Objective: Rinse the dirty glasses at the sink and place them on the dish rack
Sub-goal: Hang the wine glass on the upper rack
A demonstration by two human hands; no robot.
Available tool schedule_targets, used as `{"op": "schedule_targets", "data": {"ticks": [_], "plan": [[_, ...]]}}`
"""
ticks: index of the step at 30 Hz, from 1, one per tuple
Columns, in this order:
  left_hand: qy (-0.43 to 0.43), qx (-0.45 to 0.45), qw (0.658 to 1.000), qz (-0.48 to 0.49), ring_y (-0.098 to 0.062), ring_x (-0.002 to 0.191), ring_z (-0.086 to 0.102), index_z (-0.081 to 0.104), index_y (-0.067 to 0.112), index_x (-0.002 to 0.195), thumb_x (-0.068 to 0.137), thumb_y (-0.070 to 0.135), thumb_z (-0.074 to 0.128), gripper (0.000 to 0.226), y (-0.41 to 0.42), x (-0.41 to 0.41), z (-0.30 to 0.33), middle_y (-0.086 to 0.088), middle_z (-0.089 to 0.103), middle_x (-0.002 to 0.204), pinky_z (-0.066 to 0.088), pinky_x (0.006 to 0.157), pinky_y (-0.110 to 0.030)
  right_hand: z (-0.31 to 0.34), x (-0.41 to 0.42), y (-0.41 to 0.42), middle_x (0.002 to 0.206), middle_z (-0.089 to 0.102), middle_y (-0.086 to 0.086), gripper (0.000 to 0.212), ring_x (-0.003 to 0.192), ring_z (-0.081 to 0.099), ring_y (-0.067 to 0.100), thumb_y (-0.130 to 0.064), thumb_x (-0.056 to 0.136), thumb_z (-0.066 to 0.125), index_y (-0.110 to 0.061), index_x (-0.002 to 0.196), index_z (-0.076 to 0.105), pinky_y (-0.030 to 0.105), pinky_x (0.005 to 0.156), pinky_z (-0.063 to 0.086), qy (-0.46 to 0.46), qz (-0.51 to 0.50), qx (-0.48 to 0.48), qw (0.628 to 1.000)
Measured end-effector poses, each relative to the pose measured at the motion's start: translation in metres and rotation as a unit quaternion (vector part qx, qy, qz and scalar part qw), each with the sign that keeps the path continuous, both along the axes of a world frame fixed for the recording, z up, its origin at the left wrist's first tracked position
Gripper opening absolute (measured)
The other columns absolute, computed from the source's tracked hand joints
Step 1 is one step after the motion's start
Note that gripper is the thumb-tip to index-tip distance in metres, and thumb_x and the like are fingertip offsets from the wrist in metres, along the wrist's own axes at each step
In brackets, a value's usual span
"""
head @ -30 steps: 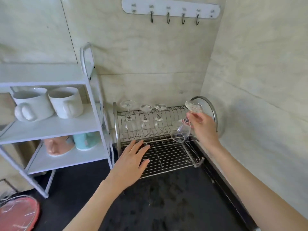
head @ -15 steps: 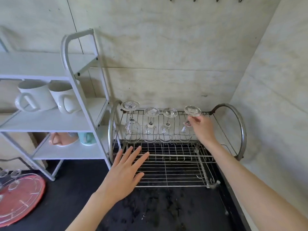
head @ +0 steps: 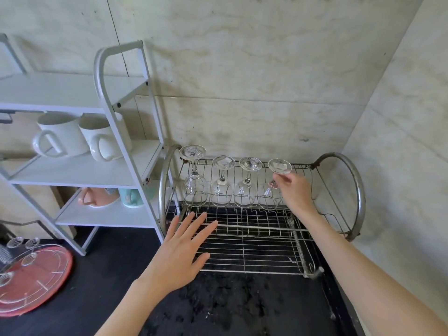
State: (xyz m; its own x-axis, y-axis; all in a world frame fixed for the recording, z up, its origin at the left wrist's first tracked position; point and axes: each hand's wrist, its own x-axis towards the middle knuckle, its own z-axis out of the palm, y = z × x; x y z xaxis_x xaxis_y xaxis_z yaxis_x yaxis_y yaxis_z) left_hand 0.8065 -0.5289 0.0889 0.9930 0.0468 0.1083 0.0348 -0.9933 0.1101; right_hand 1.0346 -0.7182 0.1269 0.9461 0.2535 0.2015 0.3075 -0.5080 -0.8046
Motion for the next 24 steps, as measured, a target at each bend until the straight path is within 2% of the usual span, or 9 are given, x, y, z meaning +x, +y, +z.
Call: {"op": "schedule_targets", "data": {"ticks": [3,5,7,9,12,16,20,24], "plan": [[-0.007,-0.01,1.0,0.0,-0.02,0.141,0.007,0.01,0.04,0.145,0.083,0.054,0.021,0.064,0.0,0.0,0.0,0.006,0.012,0.152,-0.002,0.11,-0.047,0.0,-0.001,0.003,0.094,0.071,0.006,0.026,0.052,0.042,-0.006,-0.025,0.094,0.055,-0.005,0.107,0.067,0.012,0.052,0.031,-0.006,0.001,0.001,1.0],[-0.012,-0.017,1.0,0.0,-0.018,0.14,0.001,0.008,0.041,0.144,0.082,0.055,0.018,0.064,0.001,0.0,-0.001,0.008,0.008,0.152,-0.006,0.11,-0.045,0.0,-0.003,0.003,0.09,0.07,0.004,0.025,0.045,0.044,-0.006,-0.024,0.094,0.055,-0.005,0.106,0.067,0.011,0.048,0.032,-0.008,0.005,0.002,1.0],[-0.018,-0.014,1.0,0.001,-0.018,0.14,0.002,0.008,0.041,0.144,0.083,0.054,0.02,0.063,0.0,0.0,-0.001,0.007,0.011,0.153,-0.005,0.11,-0.046,0.0,-0.003,0.004,0.089,0.069,0.001,0.024,0.045,0.047,-0.007,-0.023,0.094,0.055,-0.006,0.105,0.067,0.01,0.049,0.034,-0.004,0.008,0.005,1.0],[-0.021,-0.015,1.0,0.001,-0.018,0.14,0.001,0.008,0.041,0.144,0.086,0.051,0.026,0.061,0.001,0.001,-0.001,0.007,0.011,0.153,-0.007,0.11,-0.046,-0.002,-0.002,0.003,0.096,0.071,0.005,0.024,0.058,0.05,-0.005,-0.023,0.094,0.055,-0.006,0.105,0.067,0.013,0.056,0.038,-0.001,0.007,0.011,1.0],[-0.028,-0.027,0.999,-0.004,-0.015,0.14,-0.005,0.006,0.042,0.143,0.088,0.045,0.036,0.063,0.001,0.002,-0.001,0.009,0.005,0.152,-0.012,0.11,-0.043,-0.002,-0.002,0.001,0.104,0.069,0.008,0.024,0.066,0.05,-0.002,-0.021,0.094,0.055,-0.005,0.108,0.066,0.013,0.062,0.039,0.014,0.009,0.011,1.0],[-0.036,-0.026,0.999,-0.011,-0.014,0.139,-0.006,0.006,0.042,0.143,0.092,0.039,0.049,0.067,0.001,0.002,0.0,0.009,0.005,0.153,-0.014,0.109,-0.042,-0.001,-0.007,-0.002,0.115,0.065,0.008,0.028,0.095,0.054,0.007,-0.02,0.094,0.054,-0.005,0.117,0.061,0.018,0.083,0.039,0.017,0.021,-0.003,1.0],[-0.03,-0.014,0.999,-0.007,-0.015,0.139,-0.006,0.005,0.042,0.143,0.093,0.039,0.05,0.067,-0.001,0.001,0.001,0.009,0.004,0.153,-0.014,0.109,-0.04,-0.004,-0.012,-0.007,0.129,0.057,0.007,0.043,0.114,0.054,0.016,-0.028,0.093,0.055,-0.008,0.131,0.051,0.023,0.095,0.039,0.03,0.039,-0.021,0.999],[-0.015,-0.005,1.0,0.002,-0.016,0.14,-0.009,-0.001,0.041,0.142,0.094,0.039,0.047,0.068,-0.001,0.0,0.005,0.008,0.001,0.155,-0.016,0.109,-0.037,-0.004,-0.03,-0.015,0.143,0.044,0.007,0.054,0.13,0.044,0.02,-0.034,0.095,0.05,-0.009,0.141,0.037,0.034,0.108,0.035,0.039,0.045,-0.086,0.994]]}}
